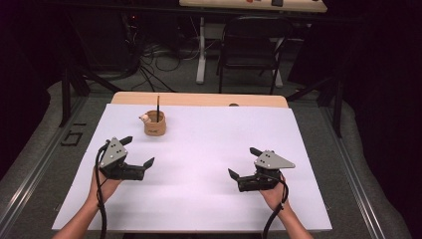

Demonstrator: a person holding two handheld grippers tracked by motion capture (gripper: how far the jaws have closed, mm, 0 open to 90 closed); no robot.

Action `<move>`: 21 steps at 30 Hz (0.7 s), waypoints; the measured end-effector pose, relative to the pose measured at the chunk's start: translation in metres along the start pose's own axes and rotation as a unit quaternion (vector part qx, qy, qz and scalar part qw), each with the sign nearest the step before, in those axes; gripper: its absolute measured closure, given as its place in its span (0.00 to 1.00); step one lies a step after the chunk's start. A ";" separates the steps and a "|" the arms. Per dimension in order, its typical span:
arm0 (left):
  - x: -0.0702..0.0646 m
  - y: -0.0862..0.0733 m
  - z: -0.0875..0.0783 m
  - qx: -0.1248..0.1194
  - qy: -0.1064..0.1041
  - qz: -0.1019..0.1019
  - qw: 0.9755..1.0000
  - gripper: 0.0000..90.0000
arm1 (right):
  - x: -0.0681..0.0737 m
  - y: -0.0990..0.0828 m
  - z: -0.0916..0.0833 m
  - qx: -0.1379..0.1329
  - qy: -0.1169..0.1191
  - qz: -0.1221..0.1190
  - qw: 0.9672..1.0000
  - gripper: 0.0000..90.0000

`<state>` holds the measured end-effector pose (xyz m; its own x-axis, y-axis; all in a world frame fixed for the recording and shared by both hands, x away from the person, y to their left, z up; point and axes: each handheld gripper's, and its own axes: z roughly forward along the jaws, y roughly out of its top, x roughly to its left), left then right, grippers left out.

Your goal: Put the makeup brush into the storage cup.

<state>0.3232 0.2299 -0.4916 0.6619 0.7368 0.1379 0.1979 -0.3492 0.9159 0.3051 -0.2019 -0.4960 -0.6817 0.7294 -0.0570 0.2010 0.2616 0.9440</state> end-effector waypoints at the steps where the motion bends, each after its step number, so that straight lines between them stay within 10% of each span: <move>1: -0.001 -0.002 -0.001 0.000 -0.001 -0.002 1.000 0.00 | 0.000 0.000 0.000 -0.001 0.001 0.001 1.000 0.00; 21: -0.017 -0.038 -0.021 0.008 0.031 -0.012 0.999 0.00 | 0.002 -0.012 -0.015 -0.002 0.006 0.002 1.000 0.00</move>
<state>0.2887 0.2426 -0.5206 0.6101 0.7799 0.1395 0.2246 -0.3391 0.9135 0.2905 -0.2133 -0.5024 -0.6892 0.7228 -0.0496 0.2013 0.2569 0.9452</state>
